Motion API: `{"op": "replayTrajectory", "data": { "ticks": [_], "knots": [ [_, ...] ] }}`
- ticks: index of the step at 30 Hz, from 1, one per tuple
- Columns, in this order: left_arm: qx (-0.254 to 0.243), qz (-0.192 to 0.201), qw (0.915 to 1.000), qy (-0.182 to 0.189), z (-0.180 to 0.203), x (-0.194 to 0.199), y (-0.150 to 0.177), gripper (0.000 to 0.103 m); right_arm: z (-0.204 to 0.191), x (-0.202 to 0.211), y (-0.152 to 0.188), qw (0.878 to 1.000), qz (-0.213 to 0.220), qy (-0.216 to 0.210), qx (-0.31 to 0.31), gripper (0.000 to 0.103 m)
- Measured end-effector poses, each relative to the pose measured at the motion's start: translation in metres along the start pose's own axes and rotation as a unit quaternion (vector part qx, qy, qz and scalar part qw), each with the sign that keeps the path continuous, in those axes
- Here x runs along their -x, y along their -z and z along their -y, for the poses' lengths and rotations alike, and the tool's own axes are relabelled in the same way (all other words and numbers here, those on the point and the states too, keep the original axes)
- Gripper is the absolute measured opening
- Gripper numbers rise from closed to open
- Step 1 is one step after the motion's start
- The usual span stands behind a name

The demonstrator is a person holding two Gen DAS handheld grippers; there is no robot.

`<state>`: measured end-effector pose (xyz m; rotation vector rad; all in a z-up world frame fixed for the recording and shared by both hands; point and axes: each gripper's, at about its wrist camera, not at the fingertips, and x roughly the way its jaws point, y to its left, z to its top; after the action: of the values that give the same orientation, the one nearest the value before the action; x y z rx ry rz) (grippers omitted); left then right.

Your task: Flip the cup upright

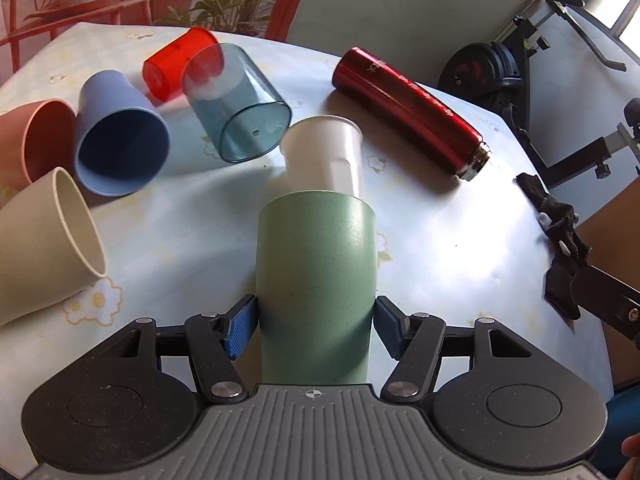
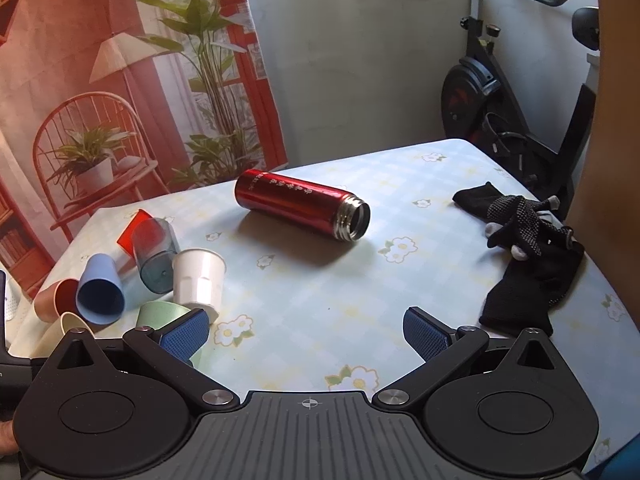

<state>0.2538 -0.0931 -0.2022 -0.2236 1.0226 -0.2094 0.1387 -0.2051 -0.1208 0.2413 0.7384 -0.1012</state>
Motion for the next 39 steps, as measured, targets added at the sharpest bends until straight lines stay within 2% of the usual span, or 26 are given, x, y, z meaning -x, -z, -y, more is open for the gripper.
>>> {"op": "replayTrajectory", "data": {
  "ticks": [5,8,13,15,21,26,32,35,39],
  "knots": [
    [0.005,-0.011,0.9998,0.016,-0.001,0.000,-0.002,0.067,0.000,-0.001,0.000,1.000,-0.003,-0.005,-0.002,0.103],
    [-0.003,-0.008,0.9997,0.021,-0.003,0.009,-0.002,0.074,-0.002,-0.001,-0.001,1.000,-0.004,-0.012,-0.005,0.103],
    [-0.012,0.019,0.9994,0.027,-0.009,0.035,-0.004,0.076,-0.007,-0.004,-0.002,1.000,-0.011,-0.024,-0.007,0.103],
    [-0.018,0.044,0.9986,0.022,-0.015,0.050,-0.006,0.076,-0.009,-0.006,-0.002,0.999,-0.016,-0.031,-0.008,0.103],
    [-0.034,0.124,0.9915,-0.021,-0.040,0.097,-0.021,0.076,-0.027,-0.021,-0.001,0.998,-0.041,-0.056,0.009,0.103],
    [-0.043,0.168,0.9814,-0.082,-0.072,0.124,-0.030,0.080,-0.053,-0.045,0.000,0.993,-0.074,-0.080,0.034,0.102],
    [-0.033,0.183,0.9733,-0.134,-0.114,0.138,-0.034,0.080,-0.083,-0.081,0.001,0.986,-0.127,-0.093,0.046,0.101],
    [-0.007,0.182,0.9725,-0.145,-0.137,0.144,-0.035,0.080,-0.096,-0.092,0.000,0.984,-0.145,-0.095,0.052,0.097],
    [0.011,0.181,0.9717,-0.152,-0.155,0.150,-0.034,0.080,-0.108,-0.104,-0.005,0.981,-0.162,-0.086,0.058,0.097]
  ]
}}
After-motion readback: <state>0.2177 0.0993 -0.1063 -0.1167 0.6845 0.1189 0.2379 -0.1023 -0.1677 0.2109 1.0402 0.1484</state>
